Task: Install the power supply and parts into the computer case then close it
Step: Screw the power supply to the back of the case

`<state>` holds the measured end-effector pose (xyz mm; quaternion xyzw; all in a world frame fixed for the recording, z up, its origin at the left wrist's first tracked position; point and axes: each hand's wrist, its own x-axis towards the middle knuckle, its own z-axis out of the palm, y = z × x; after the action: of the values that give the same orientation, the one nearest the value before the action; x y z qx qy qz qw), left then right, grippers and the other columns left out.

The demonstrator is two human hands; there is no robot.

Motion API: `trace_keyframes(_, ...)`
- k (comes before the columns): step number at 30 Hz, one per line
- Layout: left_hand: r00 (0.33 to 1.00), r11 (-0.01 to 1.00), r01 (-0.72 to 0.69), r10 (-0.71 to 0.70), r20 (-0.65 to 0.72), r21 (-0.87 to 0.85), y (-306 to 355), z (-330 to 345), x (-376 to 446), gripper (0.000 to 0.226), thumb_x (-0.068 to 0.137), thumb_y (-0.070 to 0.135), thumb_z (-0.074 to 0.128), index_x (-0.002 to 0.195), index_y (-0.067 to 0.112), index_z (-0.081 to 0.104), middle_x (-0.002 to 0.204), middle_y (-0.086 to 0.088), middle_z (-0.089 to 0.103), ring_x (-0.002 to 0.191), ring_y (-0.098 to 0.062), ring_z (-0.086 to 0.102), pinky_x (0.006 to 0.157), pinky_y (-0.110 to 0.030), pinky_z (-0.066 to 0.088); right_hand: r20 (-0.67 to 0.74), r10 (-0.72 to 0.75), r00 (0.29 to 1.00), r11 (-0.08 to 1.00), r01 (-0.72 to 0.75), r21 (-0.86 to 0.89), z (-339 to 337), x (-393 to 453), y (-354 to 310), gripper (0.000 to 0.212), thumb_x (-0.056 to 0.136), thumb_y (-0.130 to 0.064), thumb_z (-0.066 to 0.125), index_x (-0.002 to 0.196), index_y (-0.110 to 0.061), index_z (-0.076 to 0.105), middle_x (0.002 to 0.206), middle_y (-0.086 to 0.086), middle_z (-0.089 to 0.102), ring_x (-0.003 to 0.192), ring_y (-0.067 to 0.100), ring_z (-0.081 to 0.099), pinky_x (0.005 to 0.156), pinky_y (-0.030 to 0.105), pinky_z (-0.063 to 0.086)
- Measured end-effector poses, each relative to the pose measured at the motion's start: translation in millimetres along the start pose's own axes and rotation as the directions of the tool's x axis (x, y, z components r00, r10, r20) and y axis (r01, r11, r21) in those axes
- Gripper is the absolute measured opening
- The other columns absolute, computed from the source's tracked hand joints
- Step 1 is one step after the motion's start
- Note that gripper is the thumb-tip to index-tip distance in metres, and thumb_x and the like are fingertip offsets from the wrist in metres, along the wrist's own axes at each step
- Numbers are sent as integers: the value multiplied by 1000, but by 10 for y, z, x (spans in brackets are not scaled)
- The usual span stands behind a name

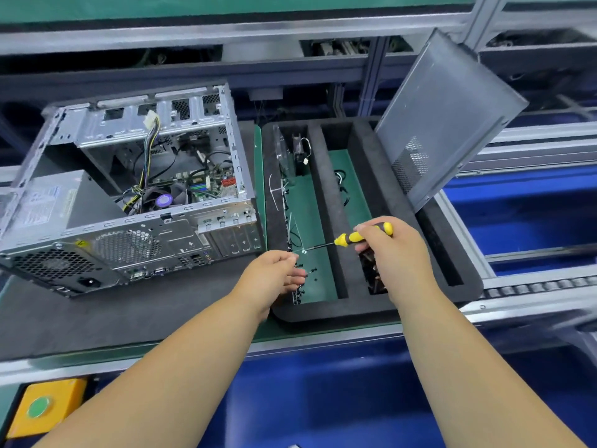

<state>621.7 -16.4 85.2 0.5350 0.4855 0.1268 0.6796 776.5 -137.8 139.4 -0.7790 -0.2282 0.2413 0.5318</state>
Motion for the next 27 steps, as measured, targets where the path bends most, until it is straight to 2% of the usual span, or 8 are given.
trace_keyframes(2, 994, 977, 106, -102, 33, -183, 105, 77, -26, 19, 99, 23, 51, 108, 11, 62, 87, -9, 75, 72, -14, 72, 59, -20, 55, -8, -12, 1000, 1000, 13, 28, -52, -54, -69, 11, 81, -39, 61, 79, -33, 69, 71, -7, 72, 68, 29, 60, 62, 38, 46)
trace_keyframes(5, 982, 924, 189, -172, 78, -334, 229, 132, -68, 19, 98, 25, 56, 103, 7, 61, 80, -8, 75, 67, -13, 71, 55, -19, 56, -10, -27, 1000, 999, 27, 44, -110, -132, -143, 11, 82, -37, 61, 78, -32, 70, 70, -6, 72, 67, 24, 61, 59, 35, 45)
trace_keyframes(8, 978, 901, 210, -189, 93, -379, 291, 140, -111, 15, 94, 22, 62, 97, 7, 62, 73, -6, 74, 62, -10, 70, 52, -18, 55, -4, -22, 1000, 997, 23, 68, -140, -193, -189, 11, 84, -34, 62, 78, -30, 70, 70, -4, 72, 64, 18, 56, 53, 32, 40)
trace_keyframes(13, 985, 897, 168, -138, 101, -409, 329, 89, -164, 8, 92, 11, 64, 94, 4, 67, 69, -3, 72, 57, -6, 67, 50, -15, 52, -1, -26, 1000, 994, 26, 102, -158, -273, -264, 11, 83, -34, 62, 78, -31, 70, 69, -3, 72, 63, 11, 58, 59, 34, 41)
trace_keyframes(16, 994, 919, 93, -63, 90, -382, 335, -27, -226, 9, 91, 9, 64, 97, 5, 68, 76, -3, 73, 64, -7, 68, 54, -16, 53, -20, -41, 999, 982, 44, 183, -143, -311, -319, 12, 84, -31, 61, 78, -28, 72, 69, -1, 71, 54, -2, 53, 59, 30, 37)
trace_keyframes(20, 989, 961, -117, 135, 57, -251, 403, -329, -384, 9, 93, 7, 61, 96, 8, 70, 82, -3, 74, 70, -7, 68, 62, -16, 53, -4, -24, 1000, 935, 24, 353, -33, -303, -450, 10, 87, -22, 66, 87, -17, 74, 80, 4, 75, 60, 5, 53, 60, 26, 39)
trace_keyframes(24, 929, 923, -369, 371, -2, -112, 599, -726, -576, 18, 95, 0, 53, 94, 11, 68, 79, -1, 73, 69, -7, 66, 63, -15, 52, 71, -109, 991, 950, 83, 300, 266, -300, -594, 10, 91, -23, 66, 99, -19, 70, 86, -3, 76, 67, 6, 56, 64, 24, 42)
trace_keyframes(27, 859, 862, -506, 499, -119, -39, 745, -1183, -731, 16, 93, -1, 57, 96, 12, 66, 80, -4, 73, 72, -9, 67, 66, -16, 52, 112, -207, 972, 953, 174, 250, 652, -355, -780, 8, 93, -25, 62, 100, -26, 66, 87, -11, 75, 73, 0, 59, 65, 19, 41)
